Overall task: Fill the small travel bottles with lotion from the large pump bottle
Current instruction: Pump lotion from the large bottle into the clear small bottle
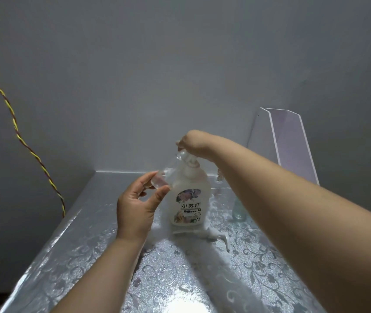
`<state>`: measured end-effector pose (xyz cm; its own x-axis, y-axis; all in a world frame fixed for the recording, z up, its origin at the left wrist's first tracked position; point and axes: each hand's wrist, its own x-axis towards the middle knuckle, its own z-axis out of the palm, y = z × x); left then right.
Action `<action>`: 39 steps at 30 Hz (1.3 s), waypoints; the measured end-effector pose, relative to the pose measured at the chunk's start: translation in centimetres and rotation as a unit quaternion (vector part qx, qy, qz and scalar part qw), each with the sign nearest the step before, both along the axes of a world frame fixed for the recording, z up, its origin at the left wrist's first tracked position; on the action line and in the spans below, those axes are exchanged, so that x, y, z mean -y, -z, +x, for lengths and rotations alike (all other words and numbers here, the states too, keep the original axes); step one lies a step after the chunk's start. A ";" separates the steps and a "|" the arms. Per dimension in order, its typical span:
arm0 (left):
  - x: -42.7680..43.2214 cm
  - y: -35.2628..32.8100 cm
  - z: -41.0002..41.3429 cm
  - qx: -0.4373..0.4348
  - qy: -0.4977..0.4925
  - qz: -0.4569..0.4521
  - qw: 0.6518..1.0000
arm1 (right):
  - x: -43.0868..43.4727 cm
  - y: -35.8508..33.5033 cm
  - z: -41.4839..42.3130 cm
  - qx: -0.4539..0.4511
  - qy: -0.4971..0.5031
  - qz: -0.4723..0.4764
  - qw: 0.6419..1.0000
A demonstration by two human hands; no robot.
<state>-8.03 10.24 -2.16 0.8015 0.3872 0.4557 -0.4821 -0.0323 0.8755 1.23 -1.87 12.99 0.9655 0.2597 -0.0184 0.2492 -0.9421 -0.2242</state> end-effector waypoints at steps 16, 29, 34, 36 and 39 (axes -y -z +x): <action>-0.4 0.5 0.3 0.009 0.002 0.010 1.000 | 0.0 -0.2 -2.0 -0.012 0.016 0.070 0.997; -0.4 0.6 0.1 0.022 -0.024 0.019 0.999 | -0.3 0.9 -1.3 -0.044 0.041 0.098 0.993; -0.3 0.5 0.1 0.017 -0.024 0.015 0.999 | -0.3 0.6 -1.6 -0.039 0.035 0.116 0.992; -0.3 0.4 0.1 0.021 -0.022 0.012 0.999 | -0.1 0.1 -1.8 -0.038 0.026 0.116 0.992; -0.3 0.4 0.2 0.029 -0.016 0.003 0.999 | 0.2 -0.8 -2.4 -0.040 0.008 0.125 0.991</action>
